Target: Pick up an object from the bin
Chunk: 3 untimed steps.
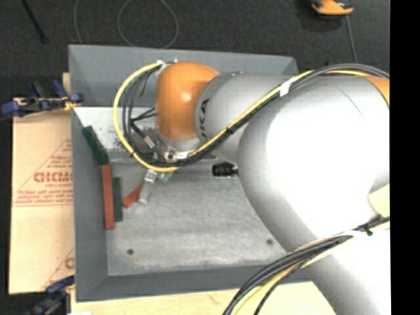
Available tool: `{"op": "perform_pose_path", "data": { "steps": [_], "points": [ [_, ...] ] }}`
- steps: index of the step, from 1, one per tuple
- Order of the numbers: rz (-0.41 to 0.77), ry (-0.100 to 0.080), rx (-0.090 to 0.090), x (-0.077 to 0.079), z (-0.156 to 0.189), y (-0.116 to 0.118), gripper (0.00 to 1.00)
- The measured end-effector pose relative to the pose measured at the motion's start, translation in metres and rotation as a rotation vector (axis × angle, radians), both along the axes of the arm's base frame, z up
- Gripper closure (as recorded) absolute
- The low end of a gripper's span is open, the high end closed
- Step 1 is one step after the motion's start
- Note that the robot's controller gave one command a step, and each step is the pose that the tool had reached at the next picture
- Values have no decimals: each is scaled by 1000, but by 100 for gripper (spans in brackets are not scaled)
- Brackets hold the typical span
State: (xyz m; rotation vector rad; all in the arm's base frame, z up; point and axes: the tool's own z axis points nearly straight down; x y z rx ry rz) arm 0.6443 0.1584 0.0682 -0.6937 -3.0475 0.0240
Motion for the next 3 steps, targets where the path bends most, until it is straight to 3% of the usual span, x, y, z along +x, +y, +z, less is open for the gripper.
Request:
{"op": "perform_pose_path", "data": {
  "steps": [1, 2, 3],
  "points": [
    [-5, -23, 9, 5, 5, 0, 100],
    [-1, -29, 15, -16, 128, 16, 100],
    [2, -28, 14, -12, 180, 11, 100]
  ]
}}
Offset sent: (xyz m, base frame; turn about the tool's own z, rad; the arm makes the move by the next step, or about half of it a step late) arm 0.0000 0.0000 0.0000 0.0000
